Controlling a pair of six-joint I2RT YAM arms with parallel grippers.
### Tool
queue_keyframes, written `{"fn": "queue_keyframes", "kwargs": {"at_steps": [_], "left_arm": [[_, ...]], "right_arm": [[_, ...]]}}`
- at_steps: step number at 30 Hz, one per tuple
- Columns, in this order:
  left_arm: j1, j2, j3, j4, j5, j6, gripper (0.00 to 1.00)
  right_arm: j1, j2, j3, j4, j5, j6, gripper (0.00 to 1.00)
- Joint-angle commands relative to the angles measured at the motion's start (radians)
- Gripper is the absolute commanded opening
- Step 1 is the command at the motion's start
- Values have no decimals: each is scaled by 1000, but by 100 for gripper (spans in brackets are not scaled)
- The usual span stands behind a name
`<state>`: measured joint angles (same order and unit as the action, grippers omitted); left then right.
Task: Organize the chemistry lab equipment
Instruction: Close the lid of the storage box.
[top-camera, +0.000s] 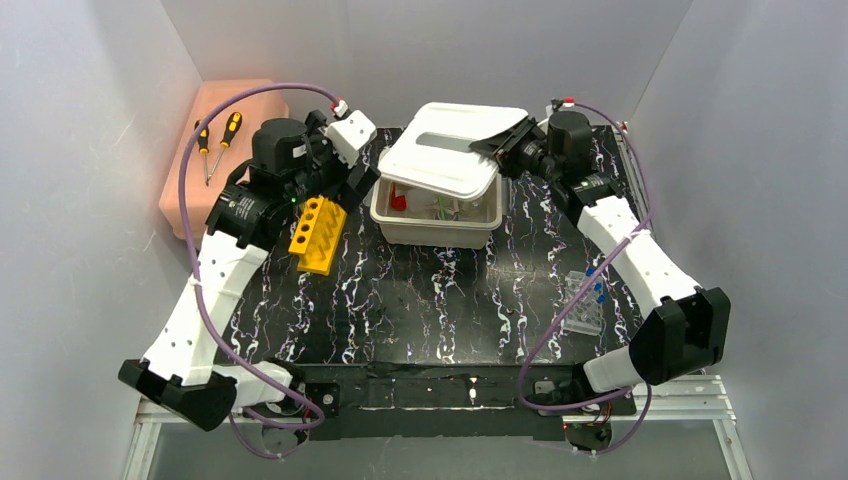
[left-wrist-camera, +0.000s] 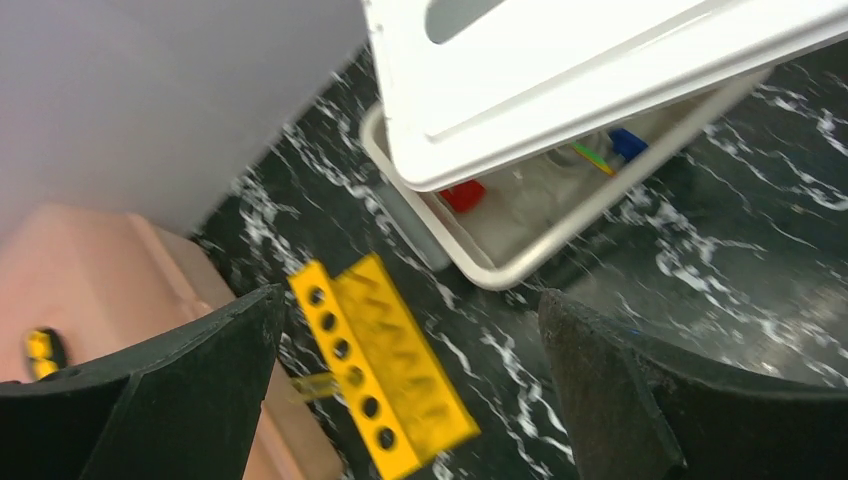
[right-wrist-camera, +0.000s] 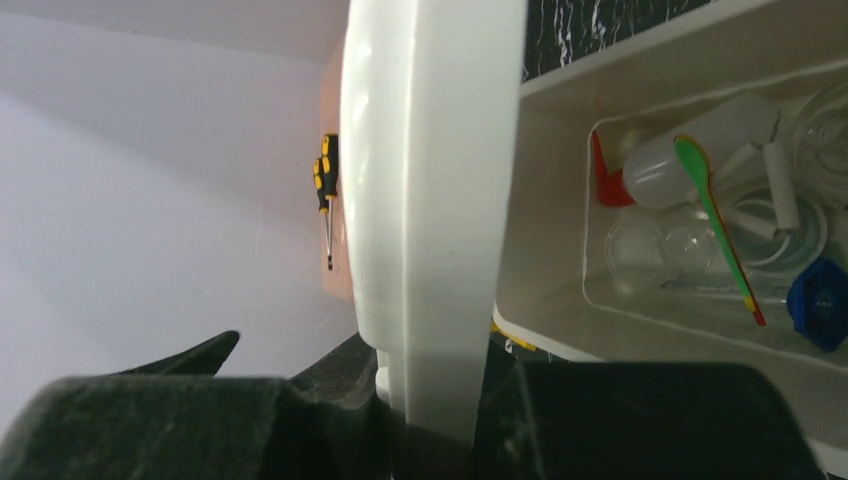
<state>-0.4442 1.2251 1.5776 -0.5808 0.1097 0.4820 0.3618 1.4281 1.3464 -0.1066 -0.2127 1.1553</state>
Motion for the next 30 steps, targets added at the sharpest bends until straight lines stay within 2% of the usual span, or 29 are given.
{"fn": "queue_keyframes", "kwargs": {"at_steps": [1,8,18,20,22,25,30], "left_arm": [[55,28,34,-209,115,-176,98],[66,45,-5,-243,95,-213,98],[88,109,-59,-233,58,-257,98],[89,117,-68,-221,58,-257,98],[89,121,-81,-203,53,-253,98],[90,137,-100,-175,36,-237,98],[89,185,-121,-124,13,-214,98]], "right_arm": [[-4,-21,-56,202,-172,46,5],[-5,-35,-176,263,-187,62,6],[-6,-3,-276,254,-210,-15,18],[-8,-10,-290,226,-197,-46,22],[-10,-14,-292,184,-175,-87,33],[-27,-2,-295,144,-165,-131,42],[-62,57,-278,112,-180,-189,49]]}}
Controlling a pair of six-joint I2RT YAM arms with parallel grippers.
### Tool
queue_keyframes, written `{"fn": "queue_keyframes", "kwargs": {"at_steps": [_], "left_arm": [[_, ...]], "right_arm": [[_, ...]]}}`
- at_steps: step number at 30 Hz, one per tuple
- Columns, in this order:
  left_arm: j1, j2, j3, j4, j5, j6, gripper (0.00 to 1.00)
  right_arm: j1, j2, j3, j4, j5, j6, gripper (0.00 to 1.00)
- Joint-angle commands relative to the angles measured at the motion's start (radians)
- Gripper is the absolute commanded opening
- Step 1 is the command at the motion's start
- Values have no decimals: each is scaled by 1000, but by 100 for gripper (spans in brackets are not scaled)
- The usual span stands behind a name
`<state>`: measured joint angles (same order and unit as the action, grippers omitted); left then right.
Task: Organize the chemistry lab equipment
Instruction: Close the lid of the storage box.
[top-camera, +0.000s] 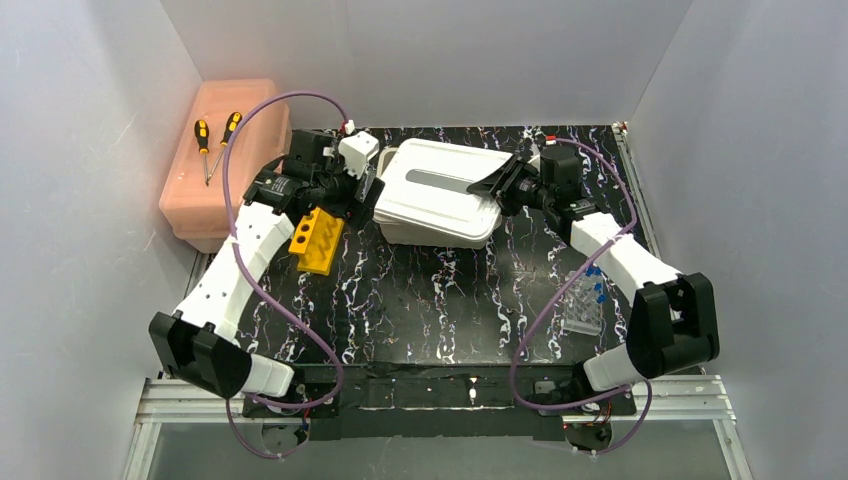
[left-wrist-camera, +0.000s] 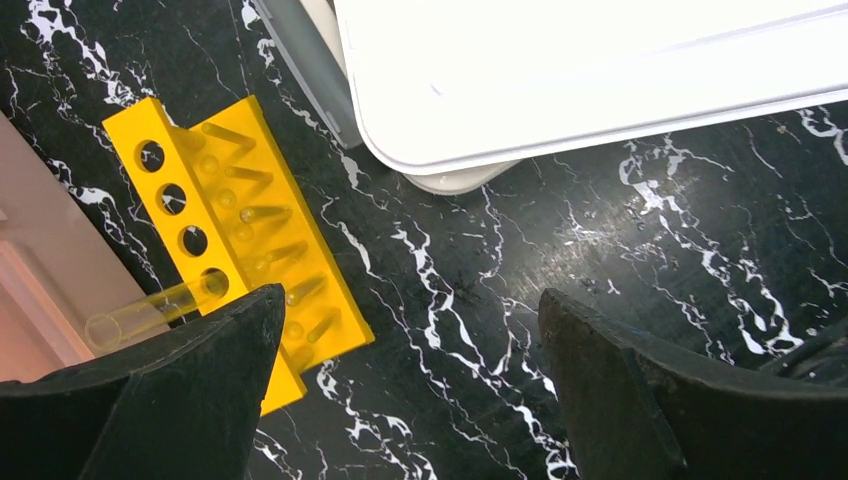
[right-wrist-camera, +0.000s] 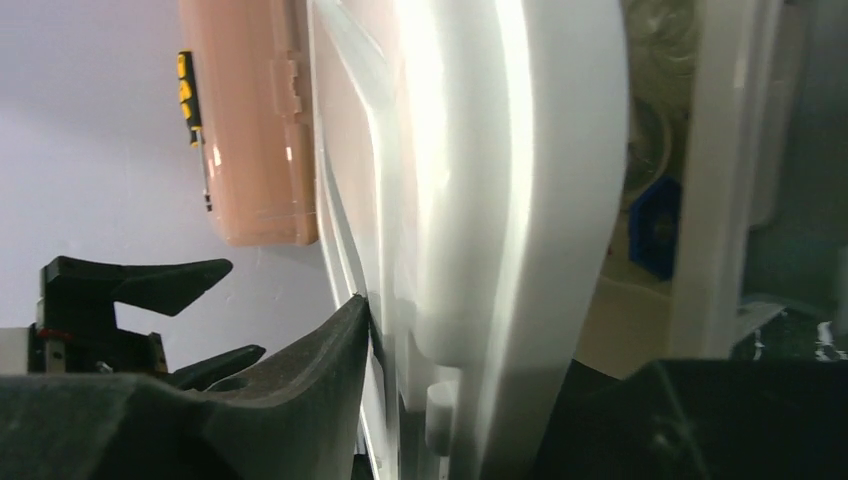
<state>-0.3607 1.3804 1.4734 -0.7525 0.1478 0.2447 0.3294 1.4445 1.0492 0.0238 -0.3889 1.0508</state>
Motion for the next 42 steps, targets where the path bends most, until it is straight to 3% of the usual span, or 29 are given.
{"fn": "queue_keyframes", "kwargs": {"at_steps": [1,20,28,31,42], "left_arm": [[6,41,-18,59,-34,26,98],[7,157,71,111,-32,-4,98],[8,177,91,113,-26,-12,98],[8,182,89,116,-28,-13,98],[7,185,85,118,-32,-12,98]], "right_arm": [[-33,55,32,-36,-5,-100,50],[-35,204,353,-510,49,-442,88],[-30,221,401,-605,133,-511,92],[-36,208,421,-643,178,-542,98],[-55,205,488,-704,223,-608,98]]}}
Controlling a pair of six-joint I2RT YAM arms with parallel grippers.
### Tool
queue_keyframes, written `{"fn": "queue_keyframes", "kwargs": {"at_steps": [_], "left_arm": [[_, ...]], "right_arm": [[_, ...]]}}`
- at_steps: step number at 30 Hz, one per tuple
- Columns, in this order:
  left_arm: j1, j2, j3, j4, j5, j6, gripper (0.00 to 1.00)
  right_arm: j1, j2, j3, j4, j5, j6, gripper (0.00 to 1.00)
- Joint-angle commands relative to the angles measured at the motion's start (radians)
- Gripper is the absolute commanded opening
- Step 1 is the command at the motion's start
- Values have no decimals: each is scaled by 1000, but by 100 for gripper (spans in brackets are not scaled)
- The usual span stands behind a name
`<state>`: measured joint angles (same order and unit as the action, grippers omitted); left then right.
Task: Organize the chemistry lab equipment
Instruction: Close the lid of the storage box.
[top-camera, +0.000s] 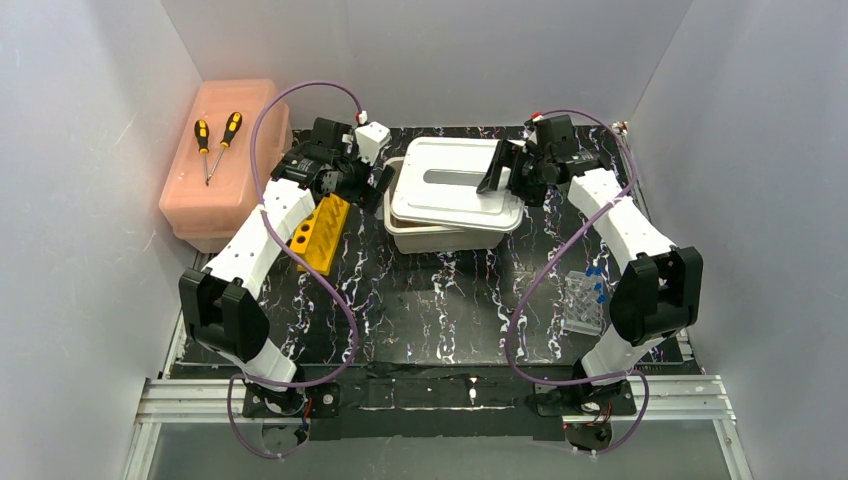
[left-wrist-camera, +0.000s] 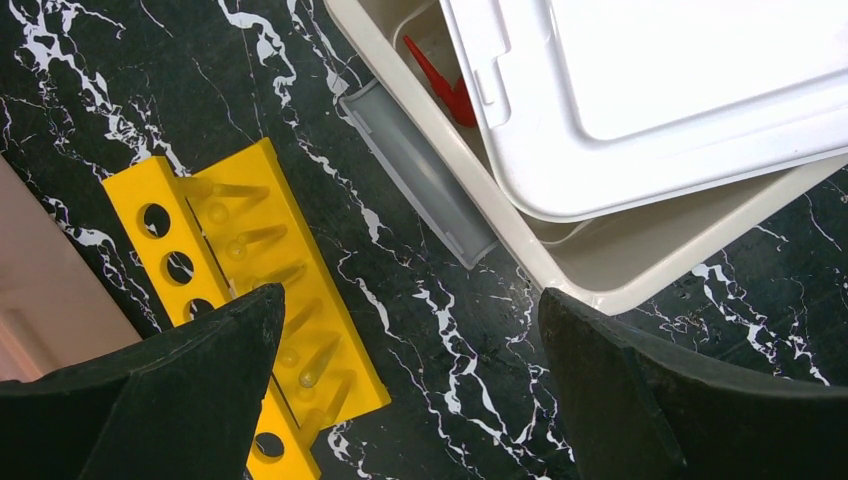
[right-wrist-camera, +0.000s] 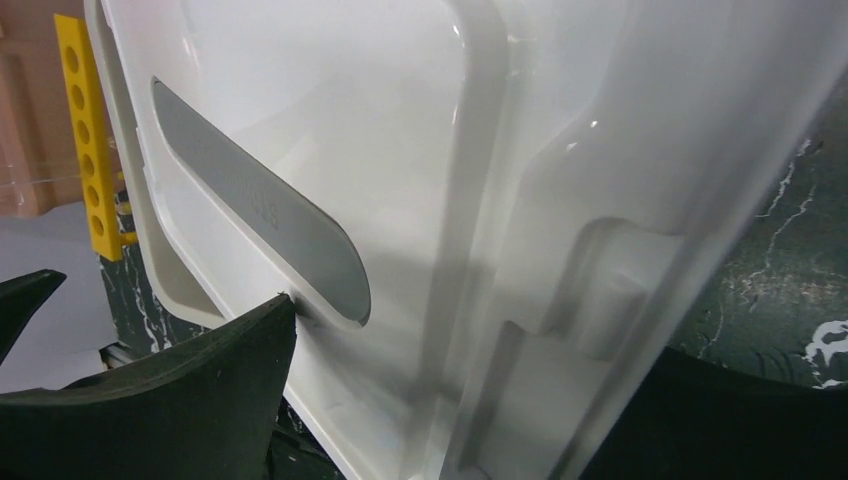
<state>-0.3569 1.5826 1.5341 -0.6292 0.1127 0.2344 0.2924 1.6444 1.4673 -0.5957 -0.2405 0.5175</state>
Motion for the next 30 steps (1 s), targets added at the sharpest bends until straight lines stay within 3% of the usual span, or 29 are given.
{"fn": "queue_keyframes", "kwargs": {"at_steps": [1,9,17,30], "left_arm": [[3,-20,21,-4,0,0,98],[5,-27,-8,11,-2,0,98],[7,-38,-6,10,-7,10,98],[8,-25,44,-19,46,-60,98]], "right_arm": [[-18,7,80,-91,74,-84,98],[-24,-2,125,-116,49,-86,98],[-42,8,213,-197,176,-145,99],[-39,22,140,-147,234,-165,98]]}}
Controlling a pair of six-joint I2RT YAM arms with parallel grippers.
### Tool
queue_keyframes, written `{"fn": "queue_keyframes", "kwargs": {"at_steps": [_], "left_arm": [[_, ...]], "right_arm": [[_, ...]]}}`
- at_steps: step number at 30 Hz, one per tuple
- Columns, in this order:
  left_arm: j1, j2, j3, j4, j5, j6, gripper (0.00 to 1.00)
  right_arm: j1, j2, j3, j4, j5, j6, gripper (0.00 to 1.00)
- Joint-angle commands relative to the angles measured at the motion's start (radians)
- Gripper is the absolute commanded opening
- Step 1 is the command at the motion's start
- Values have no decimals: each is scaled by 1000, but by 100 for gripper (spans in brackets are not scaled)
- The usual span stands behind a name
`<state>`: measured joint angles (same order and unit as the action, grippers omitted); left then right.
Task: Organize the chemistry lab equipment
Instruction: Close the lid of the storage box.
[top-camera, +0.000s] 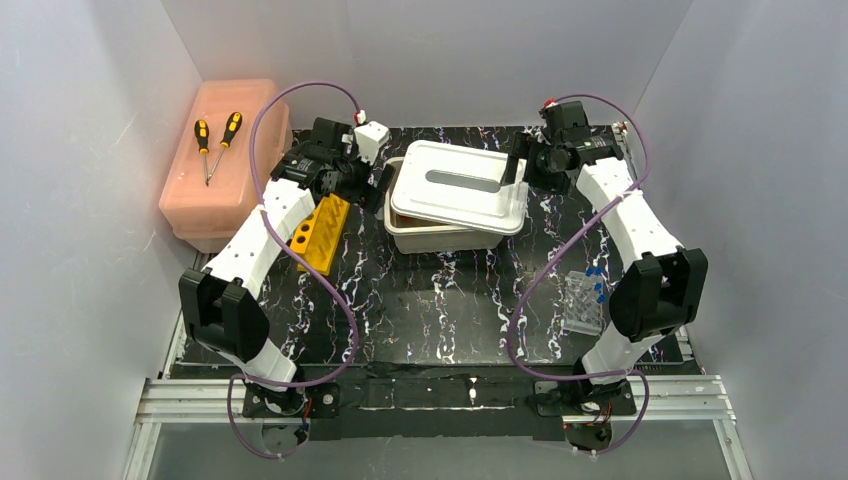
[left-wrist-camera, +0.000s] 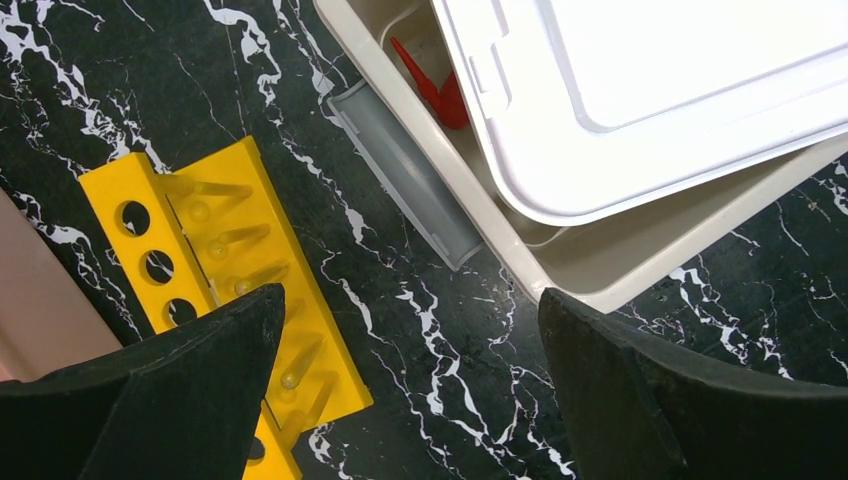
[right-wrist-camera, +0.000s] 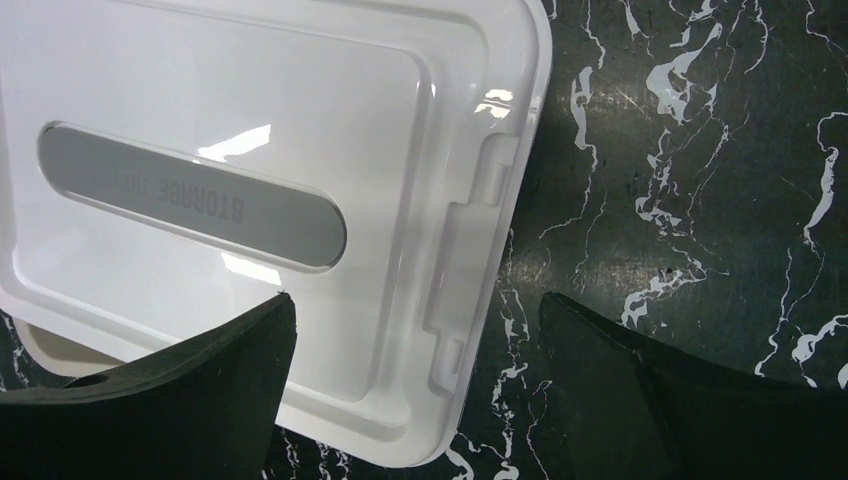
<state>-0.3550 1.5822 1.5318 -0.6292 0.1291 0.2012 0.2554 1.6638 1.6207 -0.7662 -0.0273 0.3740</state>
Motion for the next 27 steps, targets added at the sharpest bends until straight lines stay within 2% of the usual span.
{"fn": "queue_keyframes", "kwargs": {"at_steps": [1,9,14,27], "left_arm": [[6,-20,51,-21,29,-30,98],[7,-3,77,-58,26,-74,98],[10,-8,87,-84,15,-108,98],[9,51,77,-24,-69,-121,98]], "right_arm": [[-2,5,-16,28,22,-21,99],[6,43,-34,100,-55,-19,98],[23,82,17,99,-57,-49,98],[55,193,168,56,-95,-182,98]]}}
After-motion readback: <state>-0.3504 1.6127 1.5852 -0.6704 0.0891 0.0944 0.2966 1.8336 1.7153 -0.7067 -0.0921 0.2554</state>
